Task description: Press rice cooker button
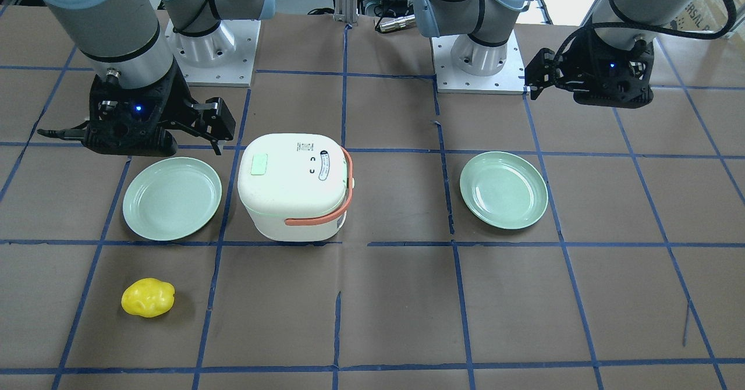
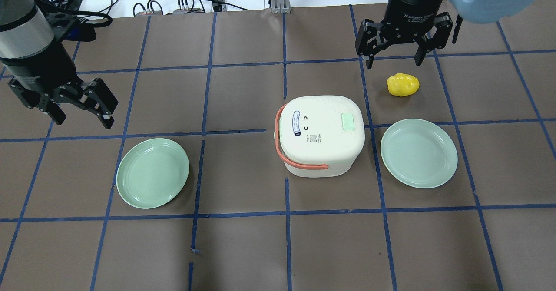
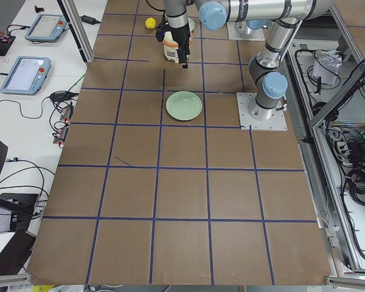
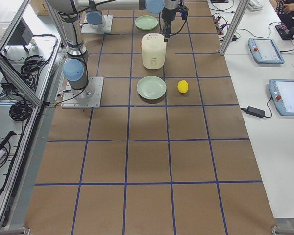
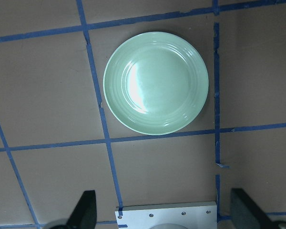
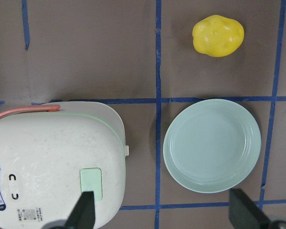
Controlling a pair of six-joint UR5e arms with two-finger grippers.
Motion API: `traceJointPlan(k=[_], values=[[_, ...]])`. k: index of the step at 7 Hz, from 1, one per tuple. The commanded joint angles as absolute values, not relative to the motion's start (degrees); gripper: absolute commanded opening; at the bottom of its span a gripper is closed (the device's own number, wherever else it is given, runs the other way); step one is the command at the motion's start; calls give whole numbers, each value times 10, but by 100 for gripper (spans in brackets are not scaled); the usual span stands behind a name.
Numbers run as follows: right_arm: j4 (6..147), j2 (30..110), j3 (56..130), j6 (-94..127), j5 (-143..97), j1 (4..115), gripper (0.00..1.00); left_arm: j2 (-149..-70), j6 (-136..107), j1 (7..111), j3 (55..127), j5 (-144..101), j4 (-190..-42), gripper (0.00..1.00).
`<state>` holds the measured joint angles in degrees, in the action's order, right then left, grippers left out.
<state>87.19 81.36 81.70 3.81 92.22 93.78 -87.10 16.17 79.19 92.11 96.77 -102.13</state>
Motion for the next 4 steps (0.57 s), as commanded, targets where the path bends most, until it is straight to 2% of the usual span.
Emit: traceJointPlan(k=[1,4], values=[[872,813,818,40,922,938,100,-871,162,792,921,968,-1021,100],[870,818,818,44,922,939,100,-871,162,792,921,968,-1021,100]])
